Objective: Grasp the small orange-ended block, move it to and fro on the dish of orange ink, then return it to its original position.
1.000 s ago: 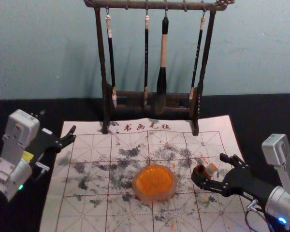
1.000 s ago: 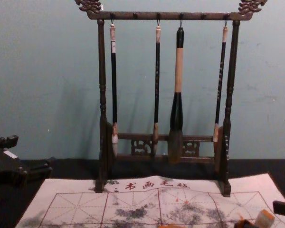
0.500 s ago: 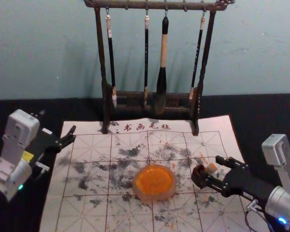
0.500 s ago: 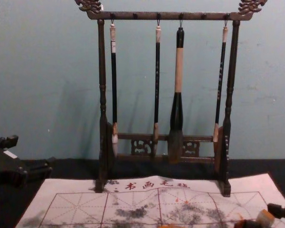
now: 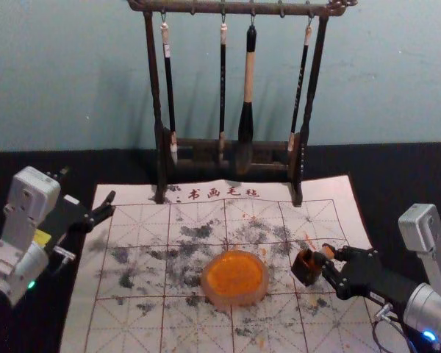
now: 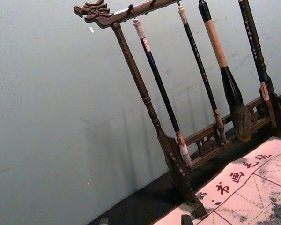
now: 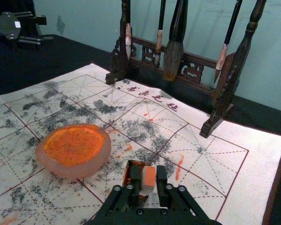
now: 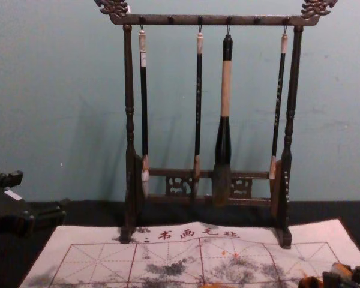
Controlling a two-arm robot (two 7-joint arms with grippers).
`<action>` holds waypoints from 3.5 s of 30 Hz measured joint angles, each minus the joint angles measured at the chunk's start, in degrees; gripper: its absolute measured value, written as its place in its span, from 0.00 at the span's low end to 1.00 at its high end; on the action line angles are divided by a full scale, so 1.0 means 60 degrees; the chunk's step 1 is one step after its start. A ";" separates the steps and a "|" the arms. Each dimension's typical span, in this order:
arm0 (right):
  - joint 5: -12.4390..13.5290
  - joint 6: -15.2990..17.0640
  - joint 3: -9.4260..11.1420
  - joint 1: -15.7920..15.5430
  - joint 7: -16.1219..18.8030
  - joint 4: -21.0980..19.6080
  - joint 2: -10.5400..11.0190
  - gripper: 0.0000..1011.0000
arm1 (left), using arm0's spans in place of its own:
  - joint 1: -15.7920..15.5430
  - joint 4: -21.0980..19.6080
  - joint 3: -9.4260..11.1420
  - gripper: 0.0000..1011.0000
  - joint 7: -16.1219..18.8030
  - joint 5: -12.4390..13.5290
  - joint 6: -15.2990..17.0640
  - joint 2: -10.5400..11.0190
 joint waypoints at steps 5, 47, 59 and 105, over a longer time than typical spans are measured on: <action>0.0000 0.0000 0.0000 0.0000 0.0003 0.0001 0.0000 0.09 | 0.0001 0.0000 -0.0001 0.99 0.0000 0.0000 0.0000 0.0000; 0.0007 0.0264 0.0585 -0.0015 0.0391 -0.0862 -0.0092 0.09 | 0.0000 0.0000 0.0000 0.99 0.0000 0.0000 0.0000 0.0000; -0.0264 0.0879 0.0272 0.0905 0.0454 -0.0892 -0.0312 0.09 | 0.0000 0.0000 0.0000 0.99 0.0000 0.0000 0.0000 0.0000; -0.0794 0.1161 -0.1096 0.1592 0.0994 -0.0359 -0.0831 0.09 | 0.0001 0.0000 0.0000 0.99 0.0000 0.0000 0.0000 0.0000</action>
